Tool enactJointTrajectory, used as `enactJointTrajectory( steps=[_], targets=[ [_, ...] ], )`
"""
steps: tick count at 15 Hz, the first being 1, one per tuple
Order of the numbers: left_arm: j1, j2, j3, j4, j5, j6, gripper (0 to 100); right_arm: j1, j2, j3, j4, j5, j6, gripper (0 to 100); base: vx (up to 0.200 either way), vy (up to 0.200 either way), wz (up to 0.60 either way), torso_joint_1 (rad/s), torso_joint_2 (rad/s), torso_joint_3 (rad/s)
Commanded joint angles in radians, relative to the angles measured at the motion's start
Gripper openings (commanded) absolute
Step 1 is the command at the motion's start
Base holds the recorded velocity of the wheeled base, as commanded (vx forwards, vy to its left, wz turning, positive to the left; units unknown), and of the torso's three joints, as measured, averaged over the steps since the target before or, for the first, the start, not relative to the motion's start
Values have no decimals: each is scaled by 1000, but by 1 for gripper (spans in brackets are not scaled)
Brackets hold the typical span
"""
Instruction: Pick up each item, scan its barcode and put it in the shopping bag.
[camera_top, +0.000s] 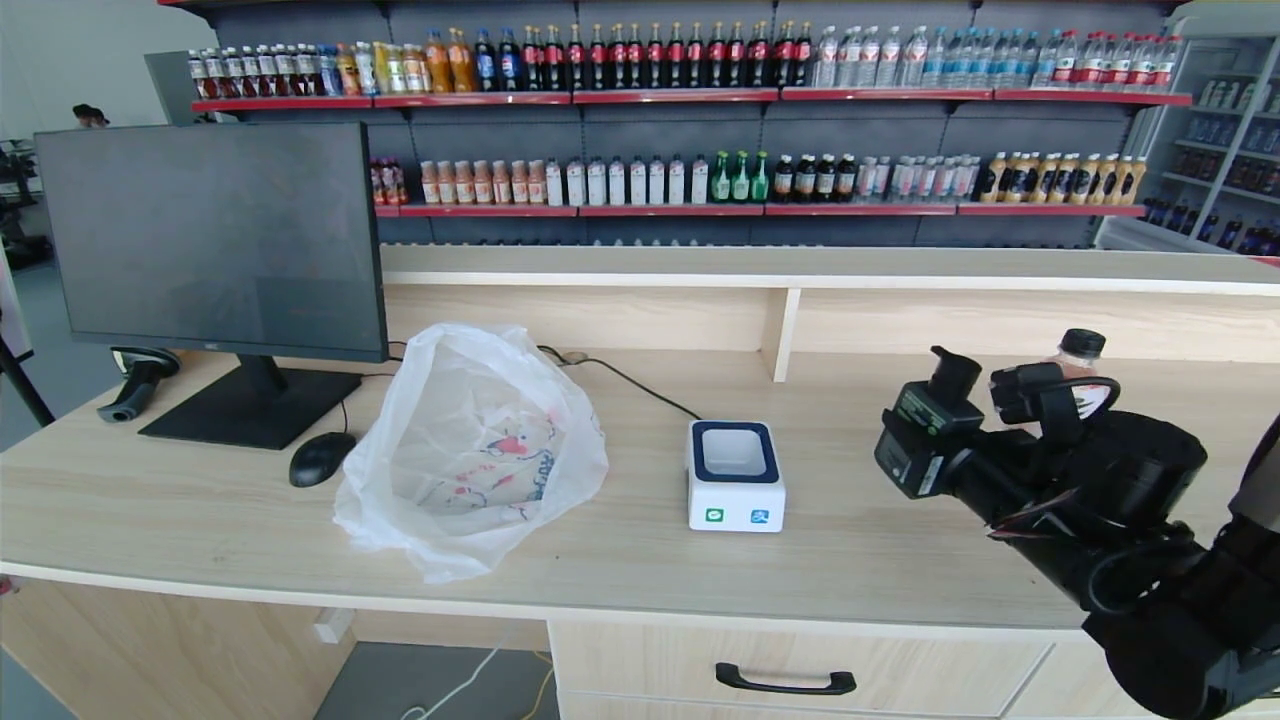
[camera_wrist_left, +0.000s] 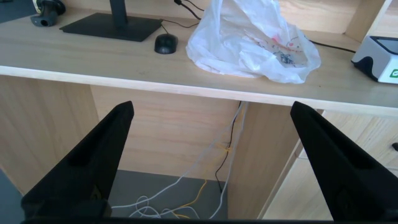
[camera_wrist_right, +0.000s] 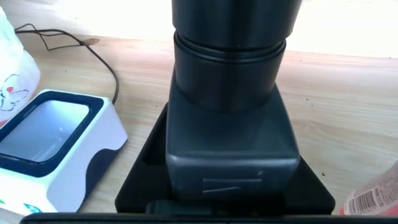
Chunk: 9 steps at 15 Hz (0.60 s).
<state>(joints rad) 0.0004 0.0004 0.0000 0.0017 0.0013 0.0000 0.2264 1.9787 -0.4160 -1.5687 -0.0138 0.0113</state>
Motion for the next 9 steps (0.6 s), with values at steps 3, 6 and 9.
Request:
enactJointTrajectory(
  steps=[3, 6, 9],
  targets=[
    [1, 0, 0, 0, 0, 0, 100, 149, -383, 261, -2, 0, -13, 0, 0, 0, 0, 0, 0, 0],
    [1, 0, 0, 0, 0, 0, 100, 255, -440, 259, -2, 40, 22, 0, 0, 0, 0, 0, 0, 0],
    [1, 0, 0, 0, 0, 0, 100, 300, -437, 247, -2, 101, 136, 0, 0, 0, 0, 0, 0, 0]
  ],
)
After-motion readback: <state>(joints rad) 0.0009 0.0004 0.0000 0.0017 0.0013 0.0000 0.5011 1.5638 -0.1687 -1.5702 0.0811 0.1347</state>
